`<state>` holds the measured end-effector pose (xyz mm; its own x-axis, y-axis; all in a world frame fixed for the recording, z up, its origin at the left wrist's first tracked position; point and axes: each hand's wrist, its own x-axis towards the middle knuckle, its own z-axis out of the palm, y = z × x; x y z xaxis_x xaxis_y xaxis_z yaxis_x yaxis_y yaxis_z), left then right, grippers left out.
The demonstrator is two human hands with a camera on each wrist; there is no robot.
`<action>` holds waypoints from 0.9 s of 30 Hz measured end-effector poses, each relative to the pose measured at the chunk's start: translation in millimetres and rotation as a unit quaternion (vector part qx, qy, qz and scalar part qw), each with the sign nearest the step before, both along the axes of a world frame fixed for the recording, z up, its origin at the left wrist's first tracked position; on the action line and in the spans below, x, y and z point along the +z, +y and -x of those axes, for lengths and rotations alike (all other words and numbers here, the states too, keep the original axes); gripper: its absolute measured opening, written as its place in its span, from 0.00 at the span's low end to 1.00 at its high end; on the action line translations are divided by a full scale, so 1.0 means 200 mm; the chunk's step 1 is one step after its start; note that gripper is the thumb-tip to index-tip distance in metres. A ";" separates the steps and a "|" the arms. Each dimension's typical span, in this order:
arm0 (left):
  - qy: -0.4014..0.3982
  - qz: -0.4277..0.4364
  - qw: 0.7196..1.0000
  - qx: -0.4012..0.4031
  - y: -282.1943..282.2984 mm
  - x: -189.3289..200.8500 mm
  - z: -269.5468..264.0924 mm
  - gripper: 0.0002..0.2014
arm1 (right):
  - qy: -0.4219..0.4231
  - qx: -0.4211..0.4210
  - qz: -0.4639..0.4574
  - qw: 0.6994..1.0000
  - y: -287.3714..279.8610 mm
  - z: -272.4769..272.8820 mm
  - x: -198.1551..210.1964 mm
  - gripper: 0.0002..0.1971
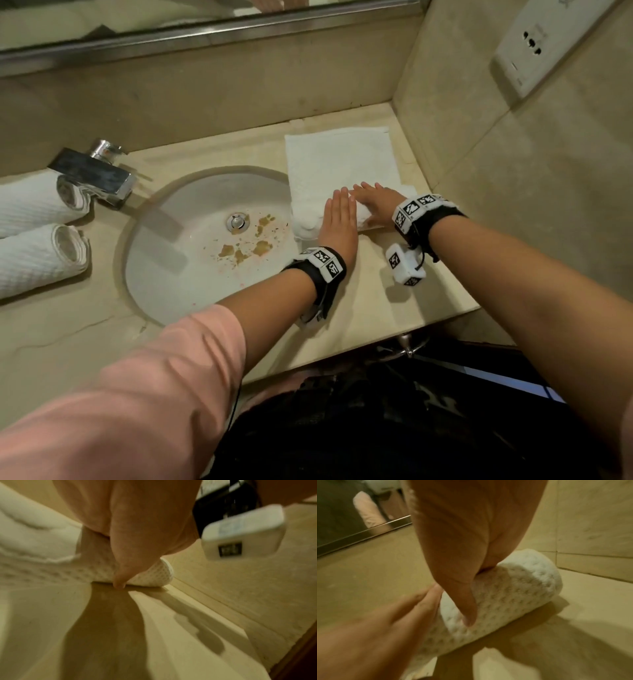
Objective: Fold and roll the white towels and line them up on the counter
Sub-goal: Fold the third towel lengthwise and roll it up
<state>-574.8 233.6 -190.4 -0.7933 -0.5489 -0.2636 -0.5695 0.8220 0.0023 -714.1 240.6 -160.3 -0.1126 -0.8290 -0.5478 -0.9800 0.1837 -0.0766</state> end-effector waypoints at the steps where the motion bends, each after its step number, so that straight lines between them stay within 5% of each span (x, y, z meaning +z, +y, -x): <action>1: 0.007 0.004 1.000 0.005 0.00 -0.01 0.00 0.28 | -0.005 -0.005 -0.012 1.000 -0.02 0.01 0.00 0.44; 11: 0.023 0.032 0.999 0.026 -0.03 -0.03 0.03 0.33 | -0.032 -0.086 -0.050 0.995 -0.07 0.09 0.04 0.43; 17: -0.023 0.024 0.999 0.023 -0.10 0.02 0.09 0.28 | -0.069 -0.061 -0.057 0.994 -0.07 0.08 -0.01 0.44; 22: -0.044 0.010 0.998 0.036 -0.17 0.07 0.13 0.29 | -0.009 0.008 0.090 0.996 0.02 0.05 0.02 0.37; 27: -0.065 -0.031 0.997 0.000 -0.31 0.17 0.19 0.17 | 0.016 0.012 0.248 0.969 0.25 0.02 -0.07 0.38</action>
<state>-612.9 171.6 -157.2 -0.7498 -0.5288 -0.3977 -0.5685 0.8224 -0.0217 -717.2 291.3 -175.2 -0.1001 -0.9919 -0.0782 -0.9869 0.1090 -0.1189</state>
